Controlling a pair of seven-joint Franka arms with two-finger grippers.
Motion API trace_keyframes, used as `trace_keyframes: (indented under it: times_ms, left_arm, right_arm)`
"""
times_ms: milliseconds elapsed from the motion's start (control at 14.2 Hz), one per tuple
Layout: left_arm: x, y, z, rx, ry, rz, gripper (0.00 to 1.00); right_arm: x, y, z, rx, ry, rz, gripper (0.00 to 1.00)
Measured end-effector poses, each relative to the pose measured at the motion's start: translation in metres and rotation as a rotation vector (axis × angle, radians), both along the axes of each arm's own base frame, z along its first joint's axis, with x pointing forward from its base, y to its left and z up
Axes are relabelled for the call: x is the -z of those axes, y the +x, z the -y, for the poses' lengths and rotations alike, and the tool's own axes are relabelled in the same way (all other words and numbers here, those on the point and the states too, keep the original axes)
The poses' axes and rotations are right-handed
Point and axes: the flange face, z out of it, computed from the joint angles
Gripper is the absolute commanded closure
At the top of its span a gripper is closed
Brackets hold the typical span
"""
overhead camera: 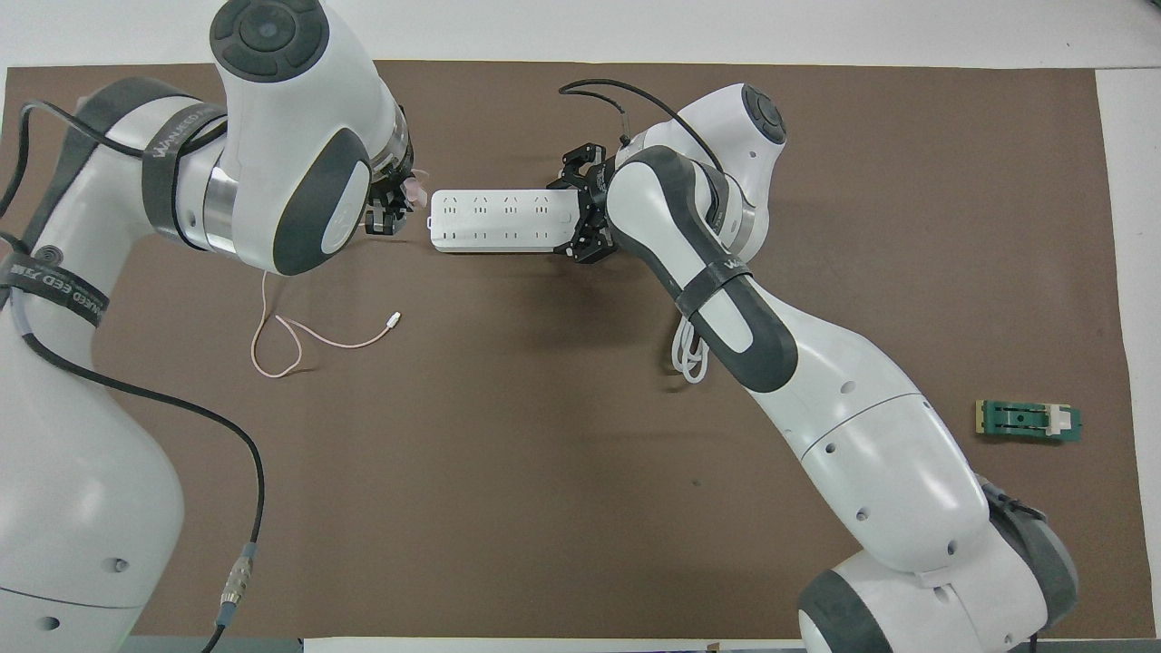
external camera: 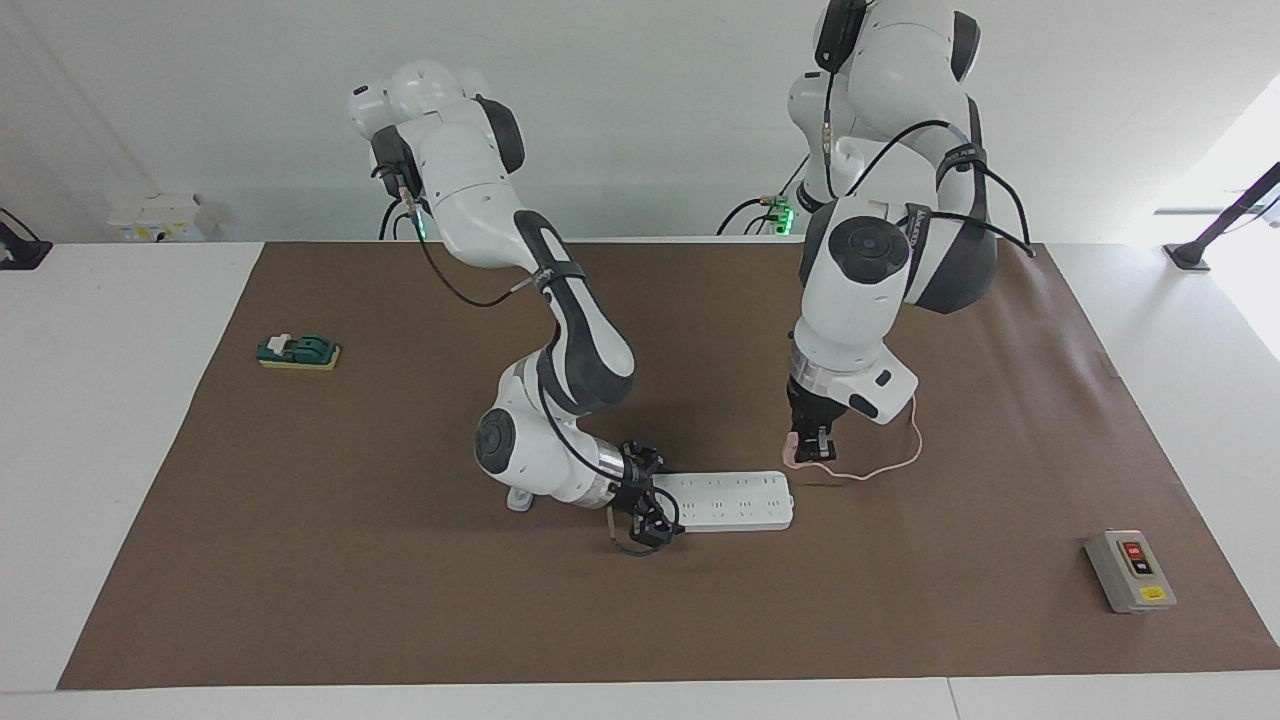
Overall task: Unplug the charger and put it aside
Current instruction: 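Pull the pink charger out with the left gripper while the right gripper holds the strip, then carry the charger away and lower it with the left gripper while the right gripper withdraws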
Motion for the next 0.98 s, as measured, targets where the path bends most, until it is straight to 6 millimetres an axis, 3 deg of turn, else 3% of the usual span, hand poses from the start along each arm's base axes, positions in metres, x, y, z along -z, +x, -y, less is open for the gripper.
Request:
trace_keyframes:
  times_ms: [70,422,774,985]
  left_arm:
    - [0.003,0.0,-0.001,0.058,0.007,-0.011,1.0]
    - [0.015,-0.002,-0.018,0.388,0.039,-0.071,1.0]
    - [0.019,-0.002,-0.088,0.776,0.053,-0.134,1.0]
    - [0.015,-0.009,-0.128,0.987,0.049,-0.146,1.0]
  right_arm:
    - [0.0,0.0,0.0,0.0,0.0,0.0,0.0]
    - [-0.003,-0.002,-0.008,-0.007,0.001,0.013,0.0]
    - [-0.022,0.003,0.0,-0.002,0.005,0.032,0.0]
    - [-0.048,0.01,0.025,0.005,0.007,0.032,0.0]
